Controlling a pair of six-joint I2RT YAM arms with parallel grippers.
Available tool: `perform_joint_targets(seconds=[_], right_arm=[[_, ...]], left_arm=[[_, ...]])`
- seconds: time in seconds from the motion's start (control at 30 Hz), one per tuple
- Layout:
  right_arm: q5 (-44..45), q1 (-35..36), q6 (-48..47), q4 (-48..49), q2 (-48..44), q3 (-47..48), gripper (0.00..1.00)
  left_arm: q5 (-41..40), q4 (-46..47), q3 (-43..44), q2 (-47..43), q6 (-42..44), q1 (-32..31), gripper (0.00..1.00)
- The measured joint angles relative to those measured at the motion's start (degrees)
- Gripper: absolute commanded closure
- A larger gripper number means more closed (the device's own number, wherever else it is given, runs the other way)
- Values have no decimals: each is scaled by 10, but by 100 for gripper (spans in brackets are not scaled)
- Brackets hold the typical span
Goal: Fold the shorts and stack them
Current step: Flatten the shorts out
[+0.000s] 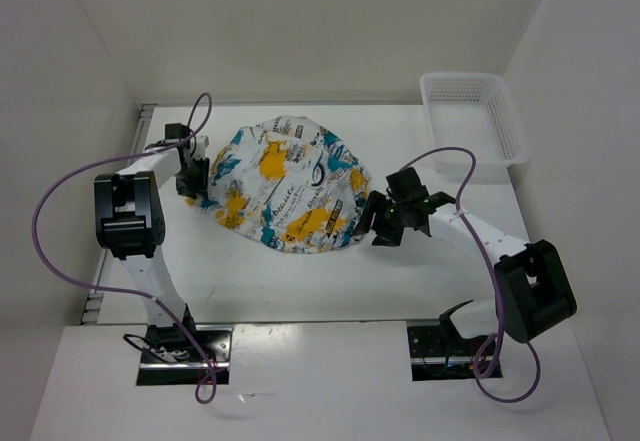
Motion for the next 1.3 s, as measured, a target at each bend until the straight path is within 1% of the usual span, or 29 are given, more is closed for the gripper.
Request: perform_joint_targets(seconds=[0.1,0.2,0.23,0.27,0.3,0.33,0.37,0.4,0.47,0.5,0.6,0.63,0.73,0.8,0.93,1.07,1.2,1.3], right_arm=[[-5,3,1,10,4,0,32],[-17,8,8,37,25,-3,32],[-21,10,11,45,34,-4,32],[-23,12,14,52,43,-5,32],[-26,14,16,60,55,-5,34],[-28,15,18,68,66,-5,34],[-30,15,20,75,78,-4,35],[-31,15,22,81,88,-4,38],[-33,15,25,93,111,-1,41],[-35,15,26,98,122,2,47],[-26,17,27,112,151,11,66],[-19,18,28,115,160,14,80],[-3,19,30,122,169,15,96],[10,20,31,123,168,19,100],[37,20,31,123,159,22,100],[57,21,28,101,132,36,100],[77,21,14,62,98,76,100],[98,21,-6,22,75,128,100]], left_arm=[[19,2,-2,-1,-2,-1,51],[30,-2,5,5,-2,-1,51],[33,-1,7,6,-2,-1,53],[34,0,7,7,-2,-1,56],[35,1,7,7,-2,-1,62],[37,3,7,7,-2,-1,71],[39,5,7,7,-1,0,86],[40,6,6,7,-1,0,92],[40,6,6,7,-2,-1,96],[39,6,6,7,-1,-1,100],[37,4,6,7,-2,-1,100],[37,3,6,7,-2,-1,100],[37,-7,6,2,-2,-1,100],[37,-15,4,-7,-2,-1,100],[38,-31,-11,-49,-2,1,100],[49,-50,-21,-112,-2,6,100],[79,-63,-20,-171,-2,10,100],[108,-77,-3,-194,-2,11,100]])
